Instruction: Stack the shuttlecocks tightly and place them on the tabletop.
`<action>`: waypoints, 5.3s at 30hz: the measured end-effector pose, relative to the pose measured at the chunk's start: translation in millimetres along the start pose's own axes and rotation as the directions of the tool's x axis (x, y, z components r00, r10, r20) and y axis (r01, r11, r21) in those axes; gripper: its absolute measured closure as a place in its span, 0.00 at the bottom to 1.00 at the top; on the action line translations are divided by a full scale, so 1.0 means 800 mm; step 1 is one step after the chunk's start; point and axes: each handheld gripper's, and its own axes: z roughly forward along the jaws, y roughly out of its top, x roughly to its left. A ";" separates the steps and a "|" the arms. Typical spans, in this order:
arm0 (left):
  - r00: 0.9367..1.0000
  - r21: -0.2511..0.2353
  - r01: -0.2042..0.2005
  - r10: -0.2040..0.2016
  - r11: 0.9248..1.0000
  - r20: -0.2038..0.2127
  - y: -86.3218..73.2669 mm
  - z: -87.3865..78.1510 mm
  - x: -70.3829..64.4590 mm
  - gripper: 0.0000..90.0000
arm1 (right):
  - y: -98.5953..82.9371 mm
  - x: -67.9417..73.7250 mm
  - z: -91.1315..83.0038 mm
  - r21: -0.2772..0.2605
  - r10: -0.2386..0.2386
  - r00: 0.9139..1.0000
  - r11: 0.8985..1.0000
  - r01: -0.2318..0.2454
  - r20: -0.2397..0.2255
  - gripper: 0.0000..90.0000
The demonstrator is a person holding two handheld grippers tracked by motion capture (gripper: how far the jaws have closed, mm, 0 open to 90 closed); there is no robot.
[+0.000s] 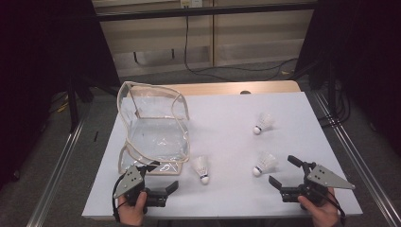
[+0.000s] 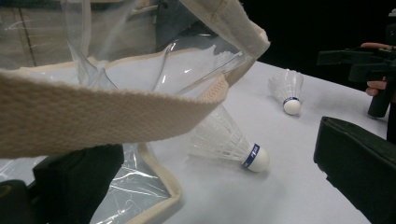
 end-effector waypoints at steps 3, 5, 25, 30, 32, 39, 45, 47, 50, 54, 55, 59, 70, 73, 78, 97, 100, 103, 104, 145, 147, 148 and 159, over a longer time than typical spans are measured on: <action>1.000 0.002 0.002 -0.002 1.000 0.007 0.000 0.003 -0.003 0.02 | 0.000 0.001 0.001 0.002 0.003 1.000 1.000 -0.003 -0.004 0.01; 1.000 0.003 0.005 -0.005 1.000 0.009 0.000 0.003 -0.004 0.02 | 0.000 0.002 0.001 0.002 0.005 1.000 1.000 -0.005 -0.005 0.01; 0.999 0.096 0.002 -0.006 0.995 0.046 0.003 0.025 -0.013 0.02 | 0.000 0.001 0.002 0.000 -0.001 1.000 1.000 0.001 -0.002 0.01; 0.997 0.111 0.016 -0.025 0.994 0.080 0.005 0.032 -0.017 0.02 | 0.001 0.001 0.002 -0.001 0.000 1.000 1.000 0.000 -0.003 0.01; 0.996 0.125 0.011 -0.022 0.992 0.088 0.006 0.034 -0.019 0.02 | 0.000 0.001 0.002 0.000 0.000 1.000 1.000 0.000 -0.004 0.01; 0.993 0.158 0.016 -0.034 0.987 0.113 0.007 0.043 -0.026 0.02 | 0.001 0.002 0.002 0.002 0.000 1.000 1.000 0.000 -0.006 0.01; 0.993 0.175 0.011 -0.032 0.985 0.117 0.009 0.048 -0.033 0.02 | 0.001 0.002 0.003 0.004 -0.004 1.000 1.000 0.004 -0.008 0.01; 0.993 0.180 0.006 -0.028 0.984 0.118 0.009 0.052 -0.037 0.03 | 0.001 0.002 0.002 0.005 -0.006 1.000 1.000 0.006 -0.007 0.01; 0.992 0.194 0.000 -0.024 0.981 0.122 0.008 0.057 -0.041 0.03 | 0.001 0.003 0.002 0.004 -0.007 1.000 1.000 0.007 -0.008 0.01; 0.993 0.201 -0.004 -0.019 0.980 0.115 0.008 0.063 -0.047 0.03 | 0.001 0.003 0.002 0.004 -0.008 1.000 1.000 0.008 -0.009 0.01; 0.993 0.201 -0.004 -0.019 0.980 0.115 0.008 0.063 -0.047 0.03 | 0.001 0.003 0.002 0.004 -0.008 1.000 1.000 0.008 -0.009 0.01; 0.994 0.210 -0.002 -0.022 0.978 0.110 0.010 0.069 -0.051 0.02 | 0.001 0.003 0.002 0.006 -0.008 1.000 1.000 0.008 -0.008 0.01; 0.997 0.227 0.033 -0.049 0.973 0.067 0.016 0.081 -0.063 0.04 | 0.002 0.002 0.001 0.005 -0.013 1.000 1.000 0.013 -0.006 0.01; 0.997 0.235 0.041 -0.056 0.971 0.060 0.016 0.086 -0.067 0.06 | 0.002 0.002 0.001 0.006 -0.015 1.000 1.000 0.015 -0.005 0.01; 0.998 0.250 0.030 -0.044 0.968 0.050 0.015 0.092 -0.070 0.07 | 0.002 0.002 0.001 0.005 -0.016 1.000 1.000 0.016 -0.003 0.01; 0.999 0.298 0.033 -0.032 0.954 -0.011 0.008 0.116 -0.074 0.12 | 0.002 0.001 0.000 0.003 -0.018 1.000 1.000 0.018 0.001 0.02; 0.999 0.295 0.041 -0.038 0.954 -0.015 0.008 0.119 -0.076 0.13 | 0.003 0.001 0.000 0.003 -0.019 1.000 1.000 0.019 0.003 0.02; 0.999 0.307 0.030 -0.025 0.951 -0.019 0.007 0.123 -0.078 0.15 | 0.003 0.001 0.000 0.003 -0.017 1.000 1.000 0.017 0.002 0.02; 0.999 0.311 0.029 -0.023 0.950 -0.022 0.007 0.124 -0.078 0.15 | 0.003 0.002 0.000 0.003 -0.017 1.000 1.000 0.017 0.002 0.02; 0.999 0.394 0.048 -0.041 0.918 -0.025 0.001 0.154 -0.089 0.71 | 0.003 -0.002 -0.004 -0.005 -0.015 1.000 1.000 0.015 0.008 0.02; 0.999 0.399 0.048 -0.043 0.916 -0.022 0.001 0.155 -0.089 0.72 | 0.003 -0.001 -0.003 -0.006 -0.014 1.000 1.000 0.014 0.007 0.02; 0.999 0.402 0.046 -0.041 0.915 -0.021 0.002 0.155 -0.089 0.72 | 0.003 -0.001 -0.004 -0.005 -0.013 1.000 1.000 0.013 0.008 0.02; 0.996 0.389 0.085 -0.081 0.917 -0.027 0.005 0.160 -0.088 0.67 | 0.003 -0.003 -0.005 -0.005 -0.014 1.000 1.000 0.014 0.010 0.02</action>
